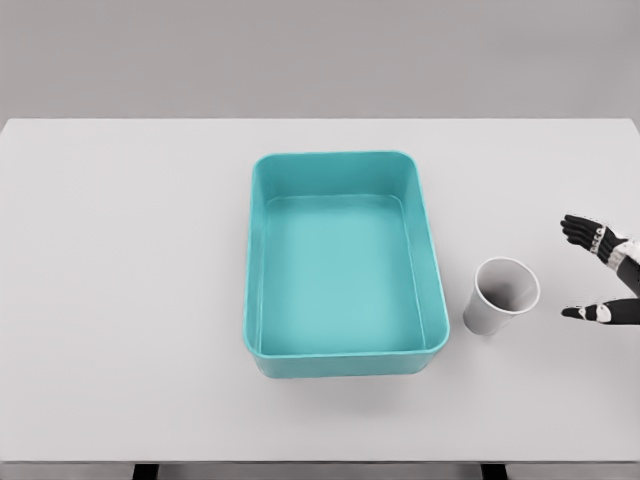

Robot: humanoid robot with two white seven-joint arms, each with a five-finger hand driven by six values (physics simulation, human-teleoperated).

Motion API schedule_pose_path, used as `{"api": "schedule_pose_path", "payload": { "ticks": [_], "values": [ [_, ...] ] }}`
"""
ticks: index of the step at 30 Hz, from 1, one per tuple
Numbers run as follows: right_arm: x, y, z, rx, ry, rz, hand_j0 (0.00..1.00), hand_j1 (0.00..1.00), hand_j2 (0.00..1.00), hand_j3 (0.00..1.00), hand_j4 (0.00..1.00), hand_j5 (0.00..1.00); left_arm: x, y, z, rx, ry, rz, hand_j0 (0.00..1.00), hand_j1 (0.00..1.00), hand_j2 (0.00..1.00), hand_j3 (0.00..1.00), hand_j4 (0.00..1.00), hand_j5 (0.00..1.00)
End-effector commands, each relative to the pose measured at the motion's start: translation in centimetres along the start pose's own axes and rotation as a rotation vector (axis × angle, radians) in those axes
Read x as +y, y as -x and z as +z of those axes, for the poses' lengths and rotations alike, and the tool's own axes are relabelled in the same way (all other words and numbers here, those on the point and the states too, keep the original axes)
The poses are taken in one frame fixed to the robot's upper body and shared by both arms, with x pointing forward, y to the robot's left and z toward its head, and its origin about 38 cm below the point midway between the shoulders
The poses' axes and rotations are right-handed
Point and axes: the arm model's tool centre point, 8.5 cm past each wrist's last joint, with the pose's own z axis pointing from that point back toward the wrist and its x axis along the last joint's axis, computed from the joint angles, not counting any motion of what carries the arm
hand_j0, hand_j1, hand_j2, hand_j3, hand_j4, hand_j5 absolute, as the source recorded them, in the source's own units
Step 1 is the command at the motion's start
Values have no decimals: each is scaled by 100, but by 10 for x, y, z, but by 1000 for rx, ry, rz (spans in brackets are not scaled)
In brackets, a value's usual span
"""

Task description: Put the paper cup into the basket with your right arm

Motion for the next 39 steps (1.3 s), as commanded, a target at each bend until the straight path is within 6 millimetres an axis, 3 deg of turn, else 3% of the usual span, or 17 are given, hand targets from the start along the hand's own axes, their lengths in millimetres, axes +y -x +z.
{"api": "schedule_pose_path", "payload": {
  "ticks": [1, 13, 32, 39],
  "values": [
    [7, -5, -4, -22, -15, -26, 100, 100, 100, 100, 100, 100, 0, 0, 0, -1, 1, 0, 100, 100, 100, 100, 100, 100],
    [25, 2, 5, 0, -45, -52, 100, 100, 100, 100, 100, 100, 0, 0, 0, -1, 1, 0, 100, 100, 100, 100, 100, 100],
    [37, -10, -7, -57, -29, -68, 100, 100, 100, 100, 100, 100, 0, 0, 0, 0, -1, 1, 100, 100, 100, 100, 100, 100],
    [64, -3, -14, -77, -42, -130, 100, 100, 100, 100, 100, 100, 0, 0, 0, 0, -1, 1, 100, 100, 100, 100, 100, 100]
  ]
}}
